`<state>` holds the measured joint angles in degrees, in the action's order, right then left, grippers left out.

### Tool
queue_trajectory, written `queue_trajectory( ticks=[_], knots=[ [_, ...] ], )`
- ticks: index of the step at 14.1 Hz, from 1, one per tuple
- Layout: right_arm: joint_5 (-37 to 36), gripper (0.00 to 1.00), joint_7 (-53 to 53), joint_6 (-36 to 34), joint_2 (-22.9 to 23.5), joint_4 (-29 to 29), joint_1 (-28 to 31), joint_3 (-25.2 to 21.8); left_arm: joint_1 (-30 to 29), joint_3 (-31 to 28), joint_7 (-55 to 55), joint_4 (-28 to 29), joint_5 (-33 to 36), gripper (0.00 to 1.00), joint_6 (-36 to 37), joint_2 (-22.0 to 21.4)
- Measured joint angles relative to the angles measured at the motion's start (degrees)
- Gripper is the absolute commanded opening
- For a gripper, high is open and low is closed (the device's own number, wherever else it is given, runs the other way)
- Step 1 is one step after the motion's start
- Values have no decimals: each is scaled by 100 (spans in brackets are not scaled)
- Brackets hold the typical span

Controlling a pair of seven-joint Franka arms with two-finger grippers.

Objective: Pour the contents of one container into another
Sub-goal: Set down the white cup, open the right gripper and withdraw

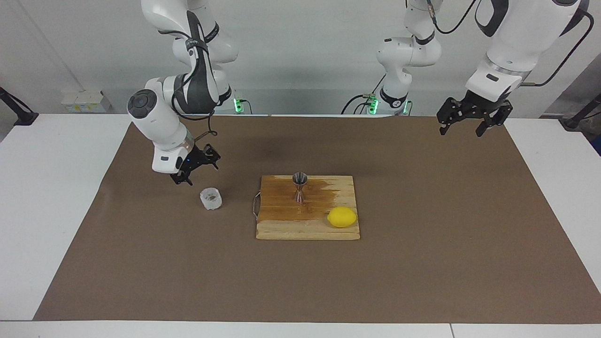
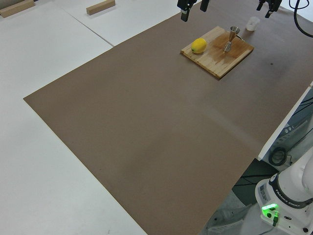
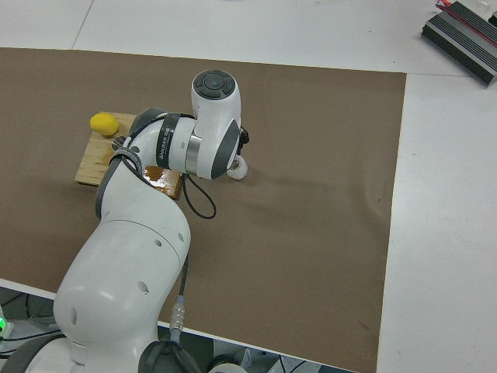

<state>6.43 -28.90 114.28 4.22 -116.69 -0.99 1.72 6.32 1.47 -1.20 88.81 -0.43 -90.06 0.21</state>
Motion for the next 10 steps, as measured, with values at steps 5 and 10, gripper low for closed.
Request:
queue_trajectory(
  ticks=[5, 10],
  knots=[
    [-293, 100, 2227, -1723, -29, 1096, 22, -40, 0, 0, 0, 0, 0, 100, 0, 0],
    [-310, 100, 3328, -2668, -703, 1800, 251, -95, 0, 0, 0, 0, 0, 100, 0, 0]
  ],
)
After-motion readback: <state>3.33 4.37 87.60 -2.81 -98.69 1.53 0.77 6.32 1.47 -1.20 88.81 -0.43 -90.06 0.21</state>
